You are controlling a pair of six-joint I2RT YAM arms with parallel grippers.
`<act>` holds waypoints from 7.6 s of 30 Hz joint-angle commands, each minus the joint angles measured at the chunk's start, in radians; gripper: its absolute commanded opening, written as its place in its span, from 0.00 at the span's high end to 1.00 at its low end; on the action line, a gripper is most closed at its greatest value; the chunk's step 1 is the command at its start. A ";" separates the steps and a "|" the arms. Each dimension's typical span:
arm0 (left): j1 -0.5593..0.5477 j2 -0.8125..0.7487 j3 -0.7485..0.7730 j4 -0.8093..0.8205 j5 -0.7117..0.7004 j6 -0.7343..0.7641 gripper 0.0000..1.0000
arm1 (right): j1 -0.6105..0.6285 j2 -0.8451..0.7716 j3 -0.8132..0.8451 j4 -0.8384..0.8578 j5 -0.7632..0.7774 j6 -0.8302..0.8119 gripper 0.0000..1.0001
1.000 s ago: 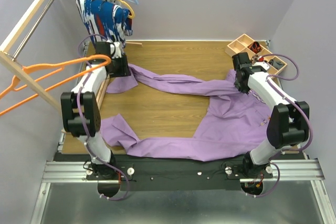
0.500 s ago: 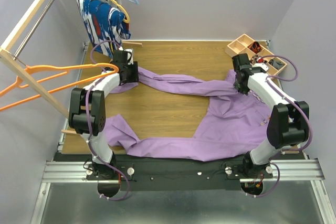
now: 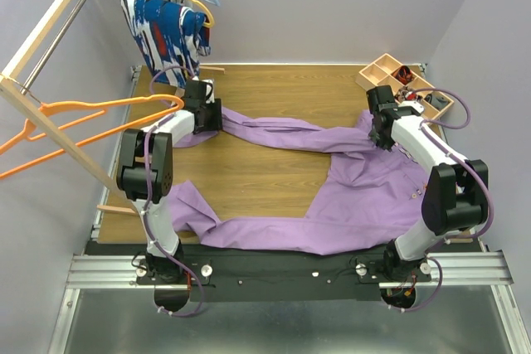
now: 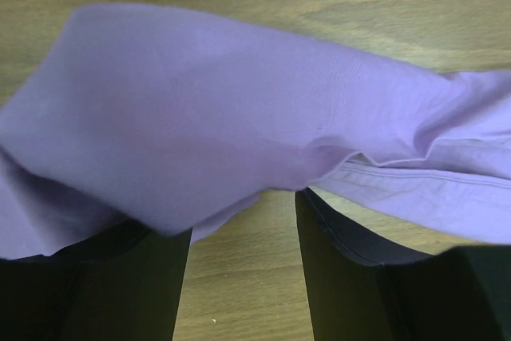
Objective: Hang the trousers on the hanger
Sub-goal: Fold the trousers
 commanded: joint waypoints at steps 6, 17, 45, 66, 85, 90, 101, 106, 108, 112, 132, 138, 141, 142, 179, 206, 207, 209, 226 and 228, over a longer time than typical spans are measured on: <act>-0.011 0.052 -0.025 0.010 -0.066 -0.014 0.58 | -0.006 0.000 0.007 0.009 -0.010 0.005 0.99; -0.009 0.021 -0.013 -0.041 -0.129 0.022 1.00 | -0.005 0.006 0.012 0.015 -0.013 -0.003 0.99; 0.367 -0.017 0.285 -0.096 0.218 0.034 1.00 | -0.006 -0.031 -0.031 0.017 -0.007 -0.009 0.99; 0.394 0.217 0.659 -0.176 0.179 -0.012 1.00 | 0.053 -0.087 -0.143 0.141 -0.132 -0.193 0.99; 0.451 0.152 0.676 -0.245 0.129 0.031 1.00 | 0.037 -0.120 -0.049 0.235 -0.294 -0.357 0.10; 0.459 0.113 0.653 -0.246 0.119 0.035 1.00 | -0.089 -0.069 -0.059 0.224 -0.263 -0.331 0.11; 0.485 0.058 0.615 -0.248 0.107 0.048 1.00 | -0.246 0.055 -0.094 0.216 -0.228 -0.334 0.12; 0.494 0.043 0.611 -0.246 0.100 0.048 1.00 | -0.259 0.103 -0.129 0.199 -0.205 -0.291 0.12; 0.499 0.043 0.613 -0.245 0.100 0.049 1.00 | -0.269 0.104 -0.146 0.199 -0.222 -0.274 0.13; 0.509 0.050 0.613 -0.243 0.100 0.048 1.00 | -0.281 0.126 -0.166 0.199 -0.217 -0.264 0.22; 0.533 0.093 0.650 -0.254 0.126 0.046 1.00 | -0.327 -0.060 -0.188 0.195 -0.360 -0.306 0.07; 0.533 0.107 0.645 -0.259 0.121 0.057 1.00 | -0.334 -0.060 -0.186 0.206 -0.383 -0.320 0.07; 0.534 0.112 0.650 -0.262 0.119 0.058 1.00 | -0.339 -0.020 -0.194 0.204 -0.375 -0.302 0.07; 0.534 0.110 0.651 -0.263 0.118 0.060 1.00 | -0.341 0.001 -0.195 0.206 -0.369 -0.297 0.07; 0.542 0.135 0.668 -0.277 0.126 0.063 1.00 | -0.471 -0.011 -0.203 0.285 -0.633 -0.371 0.12; 0.523 0.128 0.638 -0.263 0.141 0.066 1.00 | -0.471 0.264 -0.120 0.098 -0.236 -0.319 0.99; 0.519 0.128 0.634 -0.266 0.141 0.066 1.00 | -0.476 0.264 -0.117 0.086 -0.208 -0.308 0.99; 0.514 0.132 0.634 -0.265 0.142 0.063 1.00 | -0.486 0.253 -0.112 0.048 -0.127 -0.297 0.99; 0.497 0.138 0.634 -0.271 0.139 0.086 1.00 | -0.631 0.144 -0.091 -0.029 0.003 -0.313 0.97; 0.479 0.138 0.636 -0.272 0.141 0.097 0.99 | -0.631 0.118 -0.082 -0.031 -0.074 -0.313 0.91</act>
